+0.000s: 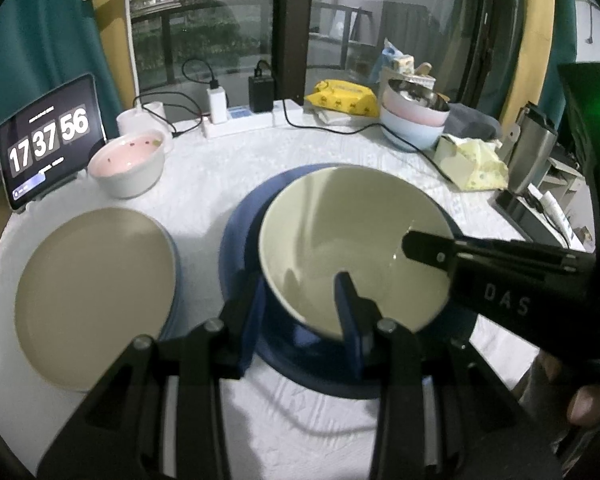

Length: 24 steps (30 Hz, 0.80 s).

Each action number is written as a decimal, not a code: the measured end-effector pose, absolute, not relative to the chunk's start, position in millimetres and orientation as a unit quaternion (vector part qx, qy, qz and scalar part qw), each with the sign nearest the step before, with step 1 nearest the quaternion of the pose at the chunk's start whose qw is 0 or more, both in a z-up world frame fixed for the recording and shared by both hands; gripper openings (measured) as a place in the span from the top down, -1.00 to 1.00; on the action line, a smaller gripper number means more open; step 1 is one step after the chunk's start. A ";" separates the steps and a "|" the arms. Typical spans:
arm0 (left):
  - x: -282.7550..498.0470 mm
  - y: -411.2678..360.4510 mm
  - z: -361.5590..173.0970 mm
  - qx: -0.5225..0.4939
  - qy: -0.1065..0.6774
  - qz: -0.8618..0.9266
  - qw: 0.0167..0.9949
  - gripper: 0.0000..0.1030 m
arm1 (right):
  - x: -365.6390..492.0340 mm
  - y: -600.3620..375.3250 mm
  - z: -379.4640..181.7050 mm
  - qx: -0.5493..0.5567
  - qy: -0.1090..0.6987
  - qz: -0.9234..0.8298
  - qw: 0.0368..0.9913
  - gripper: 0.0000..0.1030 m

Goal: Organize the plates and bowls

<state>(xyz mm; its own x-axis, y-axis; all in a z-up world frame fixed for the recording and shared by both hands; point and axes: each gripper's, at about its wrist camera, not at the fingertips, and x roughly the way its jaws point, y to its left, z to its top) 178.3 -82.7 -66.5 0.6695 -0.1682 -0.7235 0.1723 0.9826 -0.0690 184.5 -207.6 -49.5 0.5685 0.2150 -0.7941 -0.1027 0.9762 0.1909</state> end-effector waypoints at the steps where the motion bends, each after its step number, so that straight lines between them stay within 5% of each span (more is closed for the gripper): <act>1: 178.7 -82.3 -66.7 0.003 0.397 -0.093 0.913 0.29 | 185.0 -207.6 -50.1 0.062 0.457 0.090 0.882 0.60; 24: 176.5 -75.7 -57.2 0.000 0.390 -0.097 0.916 0.26 | 184.1 -210.6 -34.4 0.055 0.434 0.088 0.895 0.57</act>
<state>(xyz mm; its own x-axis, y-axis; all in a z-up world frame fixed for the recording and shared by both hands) 176.5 -75.7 -57.2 0.6767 -0.1777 -0.7145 0.1773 0.9812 -0.0761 184.1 -210.6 -34.4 0.6076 0.2045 -0.7674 -0.1095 0.9786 0.1741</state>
